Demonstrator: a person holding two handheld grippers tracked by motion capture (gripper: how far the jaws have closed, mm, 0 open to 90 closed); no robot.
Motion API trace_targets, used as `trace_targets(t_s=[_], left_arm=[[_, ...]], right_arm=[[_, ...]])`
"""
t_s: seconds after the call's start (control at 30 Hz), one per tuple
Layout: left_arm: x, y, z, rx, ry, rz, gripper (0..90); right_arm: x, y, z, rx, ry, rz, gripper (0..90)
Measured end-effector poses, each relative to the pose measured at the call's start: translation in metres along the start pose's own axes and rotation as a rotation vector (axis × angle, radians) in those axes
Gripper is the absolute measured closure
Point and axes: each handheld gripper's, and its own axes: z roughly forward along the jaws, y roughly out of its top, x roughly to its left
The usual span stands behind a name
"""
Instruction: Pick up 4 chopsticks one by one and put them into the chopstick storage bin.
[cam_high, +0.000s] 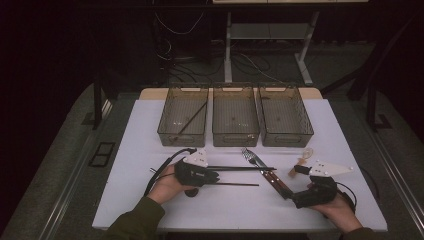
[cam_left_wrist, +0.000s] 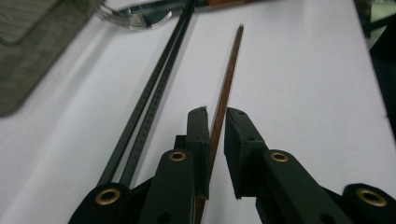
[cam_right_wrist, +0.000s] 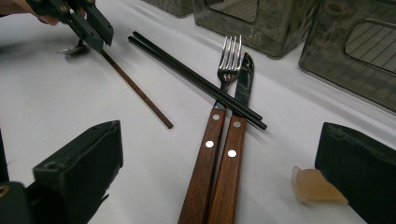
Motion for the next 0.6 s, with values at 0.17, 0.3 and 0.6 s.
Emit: trace_targets(t_s=[0.17, 0.3, 0.6], left_arm=[[0.0012, -0.003, 0.0035, 0.027, -0.006, -0.003, 79.3], [0.0051, -0.0052, 0.0038, 0.05, -0.009, 0.01, 79.3], [0.0069, -0.0088, 0.0082, 0.057, -0.033, 0.011, 81.0]], right_arm=[[-0.0003, 0.0, 0.0004, 0.001, 0.002, -0.002, 1.1], [-0.0001, 0.0, 0.0005, 0.0, 0.002, -0.003, 1.1], [-0.0001, 0.0, 0.0004, 0.001, 0.001, -0.003, 1.2]])
